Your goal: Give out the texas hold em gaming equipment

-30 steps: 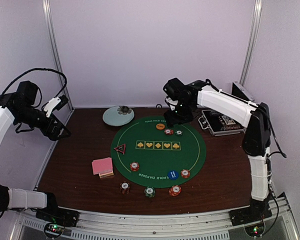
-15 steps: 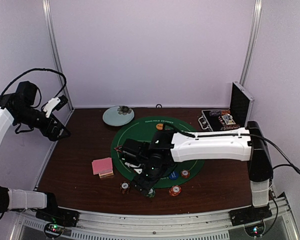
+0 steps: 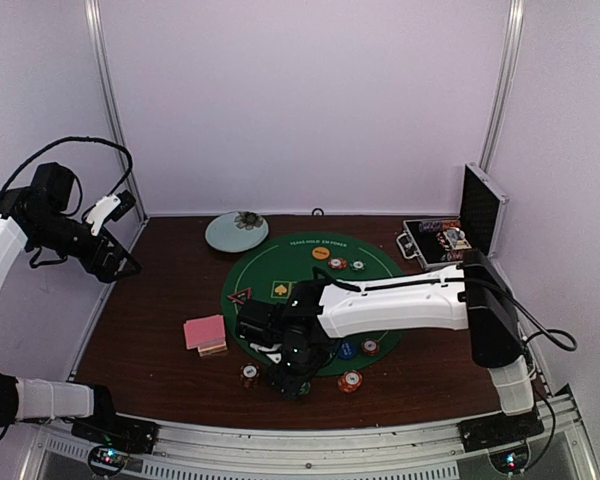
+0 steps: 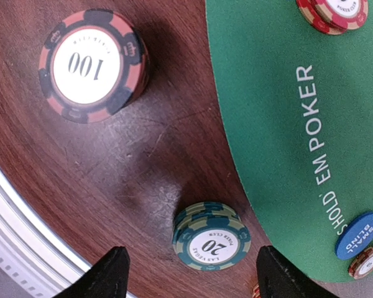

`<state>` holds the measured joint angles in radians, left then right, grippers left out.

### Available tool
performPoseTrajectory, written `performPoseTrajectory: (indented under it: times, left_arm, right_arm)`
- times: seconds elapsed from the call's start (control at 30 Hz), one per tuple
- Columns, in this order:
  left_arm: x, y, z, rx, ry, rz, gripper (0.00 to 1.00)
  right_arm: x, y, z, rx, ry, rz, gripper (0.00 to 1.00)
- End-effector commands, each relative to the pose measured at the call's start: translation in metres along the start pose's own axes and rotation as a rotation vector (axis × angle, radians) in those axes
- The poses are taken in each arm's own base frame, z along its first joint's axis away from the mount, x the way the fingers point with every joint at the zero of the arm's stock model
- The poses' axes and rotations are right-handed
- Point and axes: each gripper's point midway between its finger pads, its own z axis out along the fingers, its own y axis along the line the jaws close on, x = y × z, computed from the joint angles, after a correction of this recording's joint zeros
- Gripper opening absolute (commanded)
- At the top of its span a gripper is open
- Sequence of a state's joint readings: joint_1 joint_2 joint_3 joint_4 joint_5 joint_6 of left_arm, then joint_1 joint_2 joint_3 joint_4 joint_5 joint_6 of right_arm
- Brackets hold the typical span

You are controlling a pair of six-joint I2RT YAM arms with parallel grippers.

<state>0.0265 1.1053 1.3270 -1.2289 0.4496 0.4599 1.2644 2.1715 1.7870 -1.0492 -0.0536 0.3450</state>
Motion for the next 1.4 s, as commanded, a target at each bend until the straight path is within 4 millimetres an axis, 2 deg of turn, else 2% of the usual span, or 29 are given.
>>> performPoseTrajectory:
  times: [0.0, 0.3, 0.67, 0.87, 1.37]
  left_arm:
    - [-0.003, 0.001, -0.001, -0.002, -0.017, 0.009, 0.98]
    - [-0.003, 0.001, -0.001, -0.001, -0.015, 0.010, 0.98]
    - [-0.004, 0.002, -0.001, -0.004, -0.016, 0.012, 0.98]
    - [-0.003, 0.002, -0.001, -0.003, -0.014, 0.010, 0.98]
    - [-0.003, 0.001, -0.001, -0.002, -0.015, 0.012, 0.98]
  right_arm:
    - [0.001, -0.006, 0.011, 0.002, 0.015, 0.017, 0.73]
    - [0.001, -0.013, 0.021, -0.004, 0.029, 0.031, 0.67]
    - [0.002, -0.014, 0.023, -0.007, 0.033, 0.037, 0.53]
    - [-0.002, -0.014, 0.015, -0.007, 0.018, 0.036, 0.45]
    - [-0.011, -0.017, -0.013, 0.005, -0.013, 0.023, 0.42]
